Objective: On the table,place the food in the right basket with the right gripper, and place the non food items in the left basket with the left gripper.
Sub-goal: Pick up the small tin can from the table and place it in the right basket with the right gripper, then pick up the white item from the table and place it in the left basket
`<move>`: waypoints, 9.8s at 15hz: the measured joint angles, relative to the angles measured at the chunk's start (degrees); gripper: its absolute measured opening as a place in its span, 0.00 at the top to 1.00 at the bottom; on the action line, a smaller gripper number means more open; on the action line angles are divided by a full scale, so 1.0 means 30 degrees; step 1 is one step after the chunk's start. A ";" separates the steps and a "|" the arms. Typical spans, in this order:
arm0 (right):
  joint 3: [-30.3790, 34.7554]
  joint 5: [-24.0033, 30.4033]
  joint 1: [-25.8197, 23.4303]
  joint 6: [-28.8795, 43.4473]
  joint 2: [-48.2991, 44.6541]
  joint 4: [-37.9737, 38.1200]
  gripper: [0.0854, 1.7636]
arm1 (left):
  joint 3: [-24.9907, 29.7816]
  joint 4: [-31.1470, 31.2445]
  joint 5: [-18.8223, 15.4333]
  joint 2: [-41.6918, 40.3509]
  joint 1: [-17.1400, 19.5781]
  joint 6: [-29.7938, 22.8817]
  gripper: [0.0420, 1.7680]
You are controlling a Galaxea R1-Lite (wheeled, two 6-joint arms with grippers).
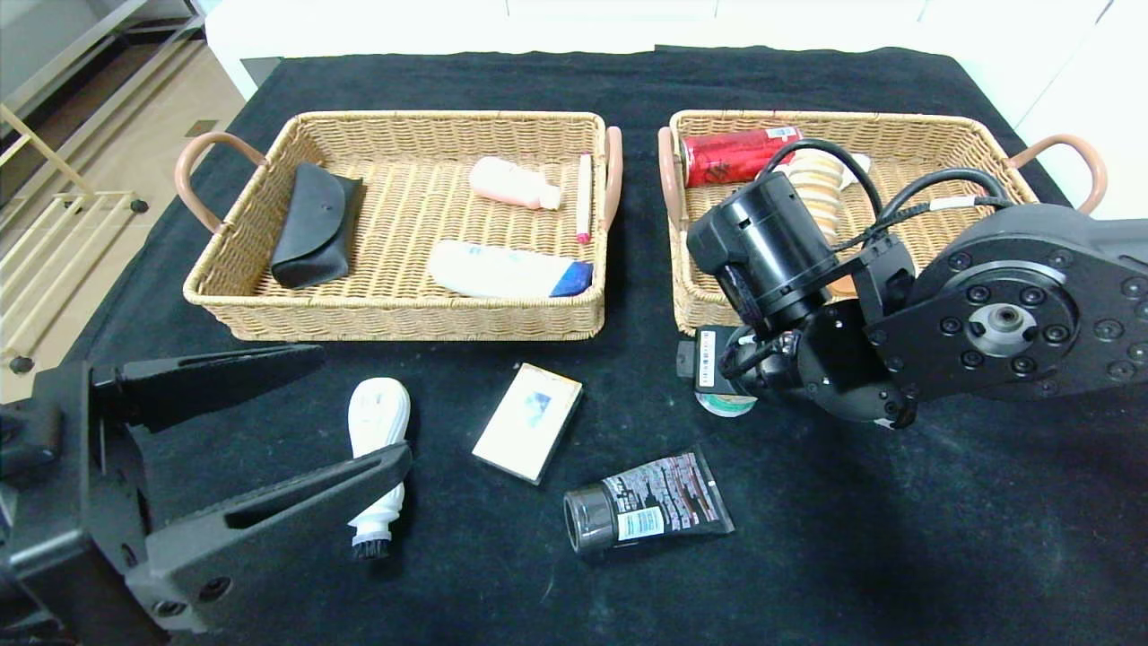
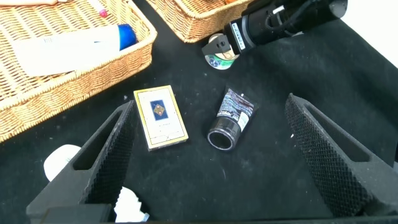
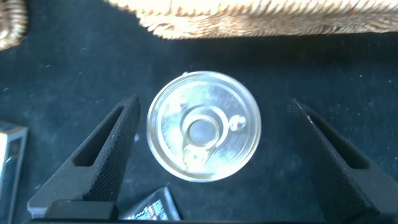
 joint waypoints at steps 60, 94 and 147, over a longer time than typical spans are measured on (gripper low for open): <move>-0.2320 0.0045 -0.4998 -0.3507 -0.3552 -0.1215 0.35 | 0.0130 0.0028 -0.0008 0.0183 0.0000 0.0093 0.03; 0.5441 0.7034 -0.5352 -0.8314 -0.7839 -0.3905 0.05 | 0.0102 0.0983 -0.0037 0.0240 -0.0008 0.0093 0.03; 2.3101 1.7376 -0.5742 -1.4446 -1.2032 -2.3016 0.03 | -0.8477 1.4267 0.7558 0.8810 0.3218 -0.8176 0.03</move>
